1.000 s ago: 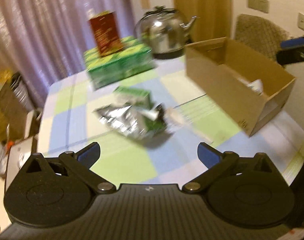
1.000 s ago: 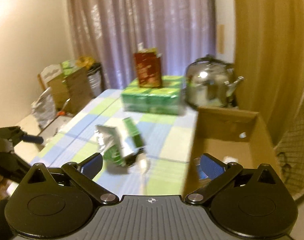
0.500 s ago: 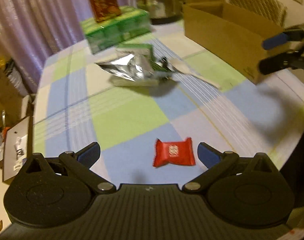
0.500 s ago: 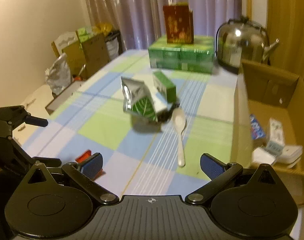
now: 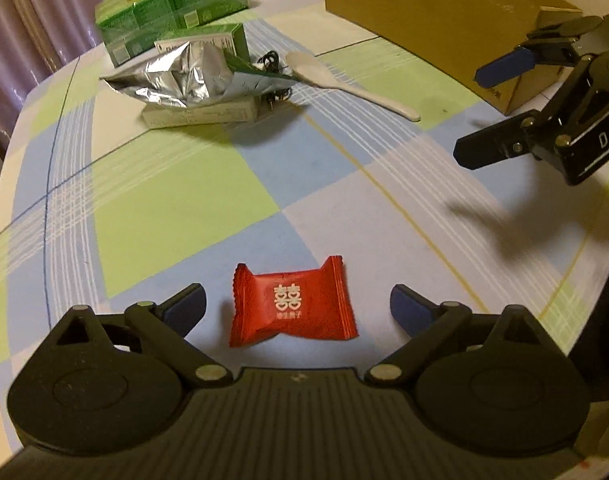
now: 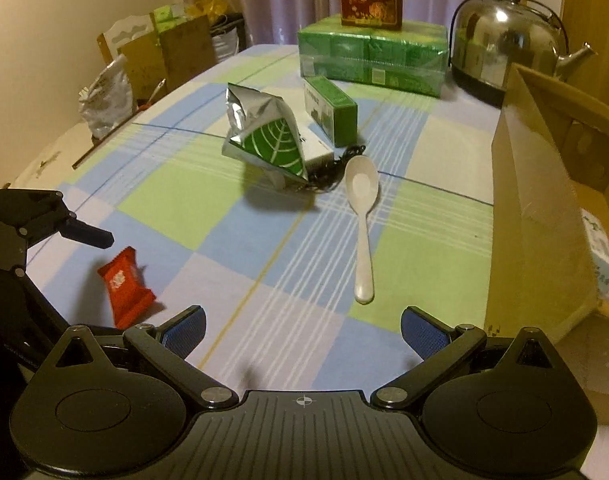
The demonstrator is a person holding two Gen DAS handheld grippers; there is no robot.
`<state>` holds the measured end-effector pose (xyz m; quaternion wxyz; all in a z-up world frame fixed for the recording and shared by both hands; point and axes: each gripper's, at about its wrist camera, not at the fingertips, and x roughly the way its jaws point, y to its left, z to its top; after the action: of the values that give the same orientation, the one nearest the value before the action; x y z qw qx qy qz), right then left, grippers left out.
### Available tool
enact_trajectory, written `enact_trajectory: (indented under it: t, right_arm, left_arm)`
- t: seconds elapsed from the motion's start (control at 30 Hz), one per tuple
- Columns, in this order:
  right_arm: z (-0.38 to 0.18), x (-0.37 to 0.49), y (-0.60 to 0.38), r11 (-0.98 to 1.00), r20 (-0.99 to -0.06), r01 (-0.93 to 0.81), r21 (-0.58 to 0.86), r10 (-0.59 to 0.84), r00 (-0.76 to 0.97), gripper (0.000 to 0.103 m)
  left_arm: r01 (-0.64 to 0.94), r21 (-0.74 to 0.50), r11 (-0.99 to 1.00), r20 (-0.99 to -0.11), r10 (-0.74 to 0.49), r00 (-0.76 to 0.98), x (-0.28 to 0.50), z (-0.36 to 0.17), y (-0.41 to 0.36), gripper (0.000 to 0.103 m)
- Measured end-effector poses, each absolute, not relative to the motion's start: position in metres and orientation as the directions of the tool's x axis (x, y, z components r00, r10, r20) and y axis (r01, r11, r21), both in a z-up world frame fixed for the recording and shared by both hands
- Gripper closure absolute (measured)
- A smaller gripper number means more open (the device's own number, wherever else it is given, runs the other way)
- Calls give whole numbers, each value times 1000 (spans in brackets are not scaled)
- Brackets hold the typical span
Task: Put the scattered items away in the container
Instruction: 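Grasp the red candy packet with the left gripper while the right grasps the white spoon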
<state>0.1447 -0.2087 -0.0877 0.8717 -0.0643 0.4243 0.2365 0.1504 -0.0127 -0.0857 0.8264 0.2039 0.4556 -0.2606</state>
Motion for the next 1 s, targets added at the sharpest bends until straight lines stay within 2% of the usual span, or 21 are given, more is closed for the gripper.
enact_trajectory:
  t: [0.13, 0.37, 0.47, 0.63, 0.83, 1.0]
  right_arm:
    - [-90, 149, -207, 876, -771, -473, 91, 363, 524, 2]
    - [-93, 154, -204, 875, -772, -475, 97, 367, 518, 2]
    - [-94, 156, -202, 877, -774, -469, 98, 364, 518, 2]
    - [-94, 158, -200, 880, -773, -465, 99, 362, 521, 2]
    - [-96, 161, -197, 883, -770, -461, 92, 357, 529, 2]
    - [-95, 169, -193, 885, -755, -462, 64, 346, 557, 2]
  left_arm:
    - [603, 92, 792, -863, -239, 445, 156, -90, -12, 18]
    - [589, 63, 806, -867, -248, 432, 159, -91, -4, 24]
    - [586, 41, 809, -866, -264, 425, 159, -90, -1, 31]
    - [576, 8, 818, -856, -292, 426, 159, -89, 2, 56]
    - [557, -1, 831, -851, -294, 436, 163, -86, 4, 63]
    - [519, -2, 855, -838, -285, 466, 175, -84, 6, 63]
